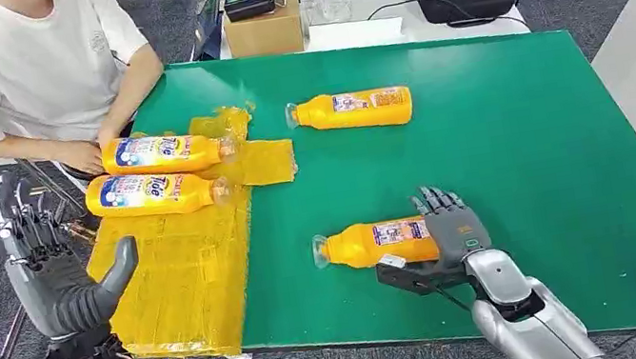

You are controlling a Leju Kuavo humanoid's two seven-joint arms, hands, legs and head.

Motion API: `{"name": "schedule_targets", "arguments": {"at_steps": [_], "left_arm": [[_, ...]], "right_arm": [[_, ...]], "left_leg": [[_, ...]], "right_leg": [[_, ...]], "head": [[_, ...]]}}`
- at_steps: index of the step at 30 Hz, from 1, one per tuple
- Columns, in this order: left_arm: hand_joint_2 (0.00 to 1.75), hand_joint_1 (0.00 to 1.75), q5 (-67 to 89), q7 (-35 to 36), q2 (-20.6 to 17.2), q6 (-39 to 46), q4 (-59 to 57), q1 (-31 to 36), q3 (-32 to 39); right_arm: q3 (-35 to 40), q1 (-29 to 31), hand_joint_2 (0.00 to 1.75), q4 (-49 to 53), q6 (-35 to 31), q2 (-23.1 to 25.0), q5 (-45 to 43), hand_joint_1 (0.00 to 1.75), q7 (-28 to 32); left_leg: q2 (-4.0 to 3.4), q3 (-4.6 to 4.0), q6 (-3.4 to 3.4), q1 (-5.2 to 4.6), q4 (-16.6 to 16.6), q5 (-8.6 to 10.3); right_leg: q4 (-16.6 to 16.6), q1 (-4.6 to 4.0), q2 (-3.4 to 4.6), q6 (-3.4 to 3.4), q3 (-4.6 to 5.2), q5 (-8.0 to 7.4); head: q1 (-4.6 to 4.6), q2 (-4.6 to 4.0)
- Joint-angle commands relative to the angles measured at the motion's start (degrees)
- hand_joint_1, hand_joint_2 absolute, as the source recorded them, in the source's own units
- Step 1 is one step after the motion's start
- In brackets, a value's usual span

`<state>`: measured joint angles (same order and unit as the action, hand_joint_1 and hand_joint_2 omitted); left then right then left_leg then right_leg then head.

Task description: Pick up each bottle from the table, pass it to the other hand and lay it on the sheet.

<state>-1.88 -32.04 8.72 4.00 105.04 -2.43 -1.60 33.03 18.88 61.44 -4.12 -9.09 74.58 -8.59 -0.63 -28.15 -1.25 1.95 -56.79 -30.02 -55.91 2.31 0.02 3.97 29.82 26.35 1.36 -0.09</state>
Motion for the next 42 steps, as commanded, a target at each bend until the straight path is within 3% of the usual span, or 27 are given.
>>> {"name": "schedule_targets", "arguments": {"at_steps": [1,3,4,9,11,13,14,22,26,27,31,32,35,37,39,42], "left_arm": [[1.75,0.00,-1.45,2.02,-0.54,-1.21,-3.35,2.60,1.14],[1.75,0.00,-1.50,2.24,-0.73,-1.31,-4.09,3.29,0.81],[1.75,0.00,-1.66,2.51,-0.86,-1.48,-4.80,3.84,0.53],[1.75,0.00,-1.66,2.50,-0.84,-1.47,-4.94,3.99,0.46],[1.75,0.00,-1.64,2.49,-1.12,-1.40,-5.38,4.25,0.01],[1.75,0.00,-1.94,2.78,-1.30,-1.52,-6.30,4.97,-0.61],[1.75,0.00,-2.23,2.96,-1.44,-1.61,-7.05,5.62,-1.14],[1.75,0.00,-2.76,3.18,-2.30,-1.18,-7.78,6.61,-2.47],[1.75,0.00,-3.44,3.26,-2.58,-1.14,-8.58,7.31,-3.22],[1.75,0.00,-4.12,3.23,-3.01,-1.28,-9.25,7.86,-3.88],[1.75,0.00,-4.27,3.18,-3.03,-1.24,-9.98,8.39,-4.23],[1.75,0.00,-4.38,3.18,-3.35,-1.08,-10.15,8.40,-4.49],[1.75,0.00,-2.06,9.08,-4.36,2.28,-13.82,8.34,-6.73],[1.75,0.00,-0.11,12.13,-4.07,1.70,-17.54,6.59,-10.07],[1.75,0.00,-0.93,13.92,-3.07,-0.63,-21.60,4.53,-13.43],[1.75,0.00,-4.97,13.16,-1.77,-4.02,-26.27,2.81,-16.63]], "right_arm": [[2.73,5.18,1.75,-4.54,7.12,-4.92,-5.87,0.00,0.25],[3.30,5.63,1.75,-5.74,8.49,-6.24,-7.83,0.00,0.85],[3.49,6.04,1.75,-6.54,9.66,-6.88,-9.74,0.28,2.12],[3.48,6.14,1.75,-6.70,9.68,-7.04,-9.90,0.28,2.23],[4.21,6.56,1.75,-7.56,10.24,-6.91,-11.44,1.54,2.68],[4.90,7.11,1.75,-9.31,10.88,-7.03,-13.64,1.61,3.70],[4.94,7.51,1.75,-11.00,11.23,-6.90,-15.91,1.73,4.97],[5.77,8.72,1.75,-14.71,8.36,-5.67,-20.72,1.75,9.02],[5.14,8.38,1.75,-15.37,9.07,-5.28,-25.74,1.75,13.88],[3.72,7.74,1.75,-15.57,11.13,-5.19,-31.65,1.75,18.83],[3.89,7.31,1.75,-15.55,11.00,-5.91,-32.13,1.75,19.22],[2.84,6.46,1.75,-14.65,10.95,-5.65,-34.67,1.75,21.65],[-2.53,-0.97,1.75,-6.51,7.70,-4.00,-42.37,1.75,28.08],[-8.07,-7.50,1.75,2.78,3.34,-0.14,-46.51,1.75,32.18],[-12.08,-12.23,1.75,12.32,3.01,3.36,-50.54,1.75,34.80],[-15.46,-14.68,1.75,19.99,4.16,6.66,-56.36,1.75,37.98]], "left_leg": [[0.04,0.06,0.13,-0.04,0.05,0.01],[0.19,0.06,0.18,-0.04,0.08,0.06],[0.21,0.10,0.20,-0.04,0.11,0.06],[0.09,0.11,0.12,-0.04,0.07,0.02],[0.12,0.13,0.12,-0.05,0.09,0.03],[0.18,0.19,0.15,-0.02,0.15,0.05],[0.21,0.15,0.13,-0.03,0.11,0.05],[0.19,0.28,0.16,0.00,0.17,0.06],[0.14,0.31,0.15,0.02,0.18,0.06],[0.17,0.26,0.12,0.01,0.12,0.05],[0.31,0.36,0.23,0.04,0.29,0.14],[0.16,0.33,0.14,0.03,0.13,0.05],[0.11,0.49,0.22,0.04,0.33,0.12],[0.26,0.59,0.14,0.06,0.33,0.10],[0.25,0.55,0.12,0.02,0.28,0.04],[0.14,0.40,0.14,-0.02,0.26,-0.03]], "right_leg": [[0.05,0.00,-0.02,-0.14,-0.05,-0.01],[0.12,-0.01,-0.15,-0.18,-0.11,-0.02],[0.16,-0.01,-0.19,-0.20,-0.17,-0.03],[0.09,0.00,-0.07,-0.15,-0.13,-0.01],[0.10,0.00,-0.09,-0.17,-0.14,-0.01],[0.18,-0.04,-0.12,-0.25,-0.21,-0.03],[0.14,-0.02,-0.14,-0.20,-0.17,-0.02],[0.22,-0.06,-0.12,-0.24,-0.30,-0.05],[0.22,-0.08,-0.08,-0.27,-0.31,-0.05],[0.16,-0.06,-0.12,-0.21,-0.26,-0.03],[0.38,-0.13,-0.24,-0.35,-0.43,-0.11],[0.20,-0.09,-0.11,-0.22,-0.31,-0.03],[0.38,-0.12,-0.11,-0.37,-0.45,-0.09],[0.39,-0.12,-0.26,-0.28,-0.56,-0.01],[0.28,-0.07,-0.26,-0.24,-0.57,0.03],[0.17,-0.02,-0.05,-0.25,-0.39,0.04]], "head": [[0.02,0.00],[0.00,0.00],[0.00,0.00],[0.00,0.00],[0.00,0.00],[0.02,0.00],[0.00,0.00],[0.00,0.00],[0.00,0.00],[0.00,0.00],[0.00,0.00],[-0.02,0.00],[0.00,0.00],[0.00,0.00],[0.00,0.00],[0.02,0.00]]}}
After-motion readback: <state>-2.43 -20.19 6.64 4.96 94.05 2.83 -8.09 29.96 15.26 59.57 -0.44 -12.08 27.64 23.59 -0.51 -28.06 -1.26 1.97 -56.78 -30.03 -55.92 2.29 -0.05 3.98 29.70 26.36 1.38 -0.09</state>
